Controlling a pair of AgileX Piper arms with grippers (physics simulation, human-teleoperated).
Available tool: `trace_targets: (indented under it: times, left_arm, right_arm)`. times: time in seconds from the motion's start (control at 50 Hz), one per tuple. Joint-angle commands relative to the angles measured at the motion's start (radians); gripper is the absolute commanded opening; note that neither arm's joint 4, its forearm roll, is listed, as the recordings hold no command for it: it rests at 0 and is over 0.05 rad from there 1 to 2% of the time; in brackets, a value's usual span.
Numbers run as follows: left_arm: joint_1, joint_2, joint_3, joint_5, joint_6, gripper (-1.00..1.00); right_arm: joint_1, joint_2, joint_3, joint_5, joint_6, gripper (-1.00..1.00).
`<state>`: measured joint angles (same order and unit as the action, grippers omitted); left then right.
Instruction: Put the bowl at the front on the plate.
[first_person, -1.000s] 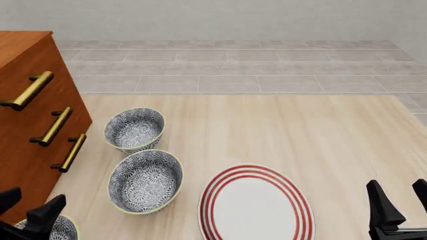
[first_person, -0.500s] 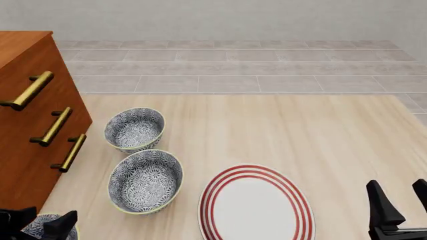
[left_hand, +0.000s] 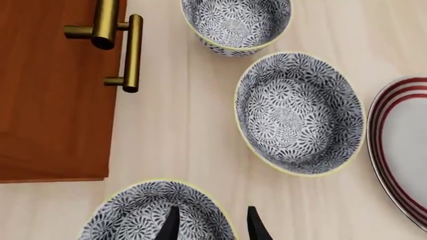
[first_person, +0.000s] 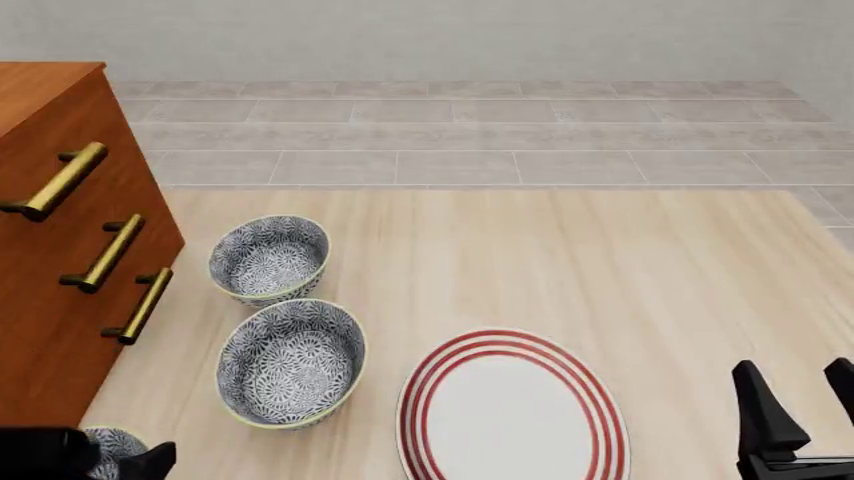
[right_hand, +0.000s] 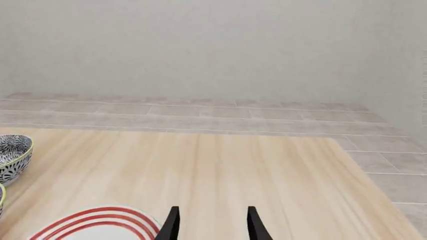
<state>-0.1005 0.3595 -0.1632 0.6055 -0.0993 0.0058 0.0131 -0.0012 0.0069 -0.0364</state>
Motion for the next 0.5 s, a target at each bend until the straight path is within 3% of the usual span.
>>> trace_targets:
  times: [0.02,0.5]
  left_arm:
    - [-0.011,0.017,0.046,-0.012,-0.041,1.00]
    - [-0.033,0.069,0.110,-0.080,-0.111,1.00]
  right_arm:
    - [0.000,0.002,0.000,-0.001,0.001,1.00]
    - [-0.003,-0.003,0.000,0.001,0.005,1.00]
